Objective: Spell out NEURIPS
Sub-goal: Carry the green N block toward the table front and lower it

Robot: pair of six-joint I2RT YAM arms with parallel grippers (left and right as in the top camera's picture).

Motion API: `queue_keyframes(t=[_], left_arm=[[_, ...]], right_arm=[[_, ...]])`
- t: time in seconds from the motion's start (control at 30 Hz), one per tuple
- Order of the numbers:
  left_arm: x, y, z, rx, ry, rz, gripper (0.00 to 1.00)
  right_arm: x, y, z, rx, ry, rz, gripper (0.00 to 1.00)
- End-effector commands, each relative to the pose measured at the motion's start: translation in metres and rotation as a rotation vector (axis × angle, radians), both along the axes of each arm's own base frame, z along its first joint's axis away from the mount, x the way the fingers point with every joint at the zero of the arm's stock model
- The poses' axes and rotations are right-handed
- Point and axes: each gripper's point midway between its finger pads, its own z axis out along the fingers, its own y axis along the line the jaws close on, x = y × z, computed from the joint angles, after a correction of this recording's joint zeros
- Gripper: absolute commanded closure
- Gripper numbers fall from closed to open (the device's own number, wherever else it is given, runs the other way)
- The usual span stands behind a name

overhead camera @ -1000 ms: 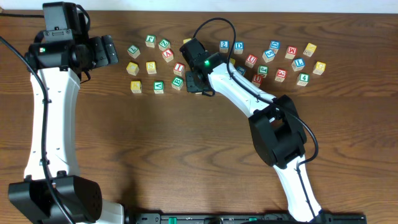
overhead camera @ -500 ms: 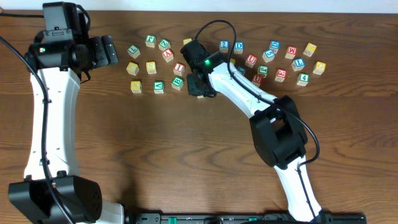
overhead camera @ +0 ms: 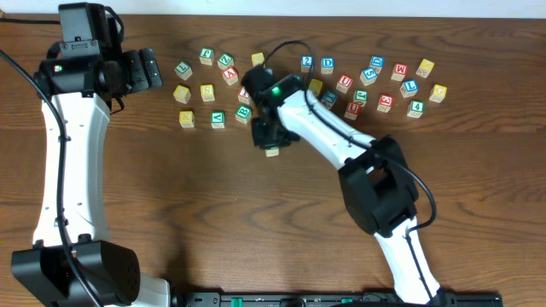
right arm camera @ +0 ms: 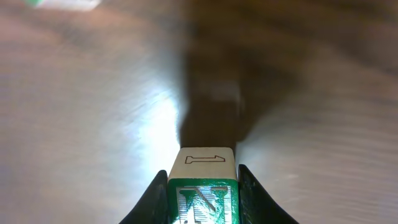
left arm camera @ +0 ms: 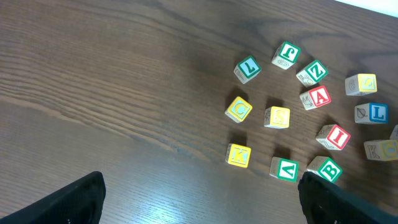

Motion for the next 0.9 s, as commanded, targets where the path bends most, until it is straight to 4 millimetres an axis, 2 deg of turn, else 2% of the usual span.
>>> queue_keyframes(t=[0.0, 0.87], left_arm=[[0.0, 0.002, -0.004, 0.007, 0.012, 0.014, 0.02], [0.0, 0.002, -0.004, 0.007, 0.012, 0.014, 0.02]], right_arm=[[-0.017, 0.019, 0.015, 0.032, -0.006, 0.035, 0.83], [-0.029, 0.016, 0.014, -0.004, 0.025, 0.047, 0.79]])
